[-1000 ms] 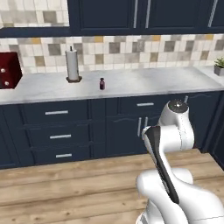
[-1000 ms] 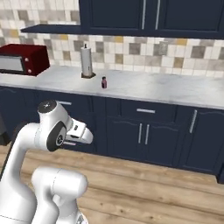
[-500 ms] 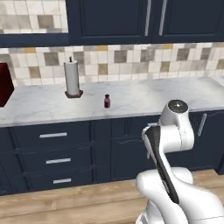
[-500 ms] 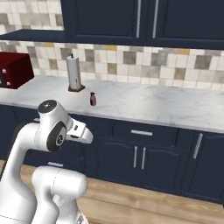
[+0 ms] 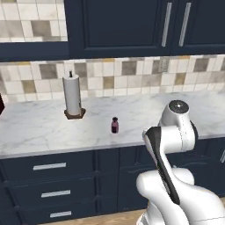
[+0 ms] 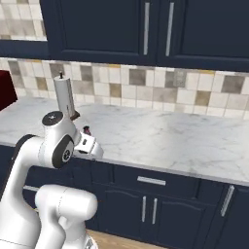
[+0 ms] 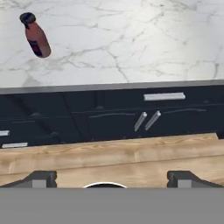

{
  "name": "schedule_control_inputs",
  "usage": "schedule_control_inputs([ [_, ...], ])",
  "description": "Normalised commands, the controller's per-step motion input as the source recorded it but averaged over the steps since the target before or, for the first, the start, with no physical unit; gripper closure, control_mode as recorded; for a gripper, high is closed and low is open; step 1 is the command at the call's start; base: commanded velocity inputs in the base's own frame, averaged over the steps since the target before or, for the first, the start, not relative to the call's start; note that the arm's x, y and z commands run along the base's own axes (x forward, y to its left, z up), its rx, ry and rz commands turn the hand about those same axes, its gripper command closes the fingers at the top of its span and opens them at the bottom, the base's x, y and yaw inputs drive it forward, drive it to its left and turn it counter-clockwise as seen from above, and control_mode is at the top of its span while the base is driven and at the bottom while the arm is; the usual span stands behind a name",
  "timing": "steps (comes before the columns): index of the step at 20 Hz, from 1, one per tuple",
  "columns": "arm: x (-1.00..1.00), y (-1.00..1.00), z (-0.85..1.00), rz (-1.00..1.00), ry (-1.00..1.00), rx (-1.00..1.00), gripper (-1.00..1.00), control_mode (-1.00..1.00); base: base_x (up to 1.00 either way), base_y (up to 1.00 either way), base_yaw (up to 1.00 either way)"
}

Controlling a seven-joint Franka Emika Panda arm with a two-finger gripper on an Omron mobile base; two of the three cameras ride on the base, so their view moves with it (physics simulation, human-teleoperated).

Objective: There is a wine glass and glass cup on the dining counter. Place the wine bottle next to the wine glass and the juice bottle next to the glass cup.

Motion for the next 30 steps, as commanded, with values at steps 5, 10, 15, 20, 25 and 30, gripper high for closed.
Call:
schedule_control_inputs([
  [5, 0.0, 0.0, 0.0, 0.0, 0.0, 0.0, -1.0, 1.0, 0.49, 0.46, -0.13],
  [10, 0.0, 0.0, 0.0, 0.0, 0.0, 0.0, -1.0, 1.0, 0.28, 0.55, -0.06],
  [15, 0.0, 0.0, 0.0, 0.0, 0.0, 0.0, -1.0, 1.0, 0.5, 0.17, 0.04],
  [20, 0.0, 0.0, 0.0, 0.0, 0.0, 0.0, -1.0, 1.0, 0.48, 0.13, 0.02],
  [25, 0.0, 0.0, 0.0, 0.0, 0.0, 0.0, -1.0, 1.0, 0.19, 0.04, 0.01],
  [30, 0.0, 0.0, 0.0, 0.0, 0.0, 0.0, -1.0, 1.0, 0.24, 0.0, 0.0],
])
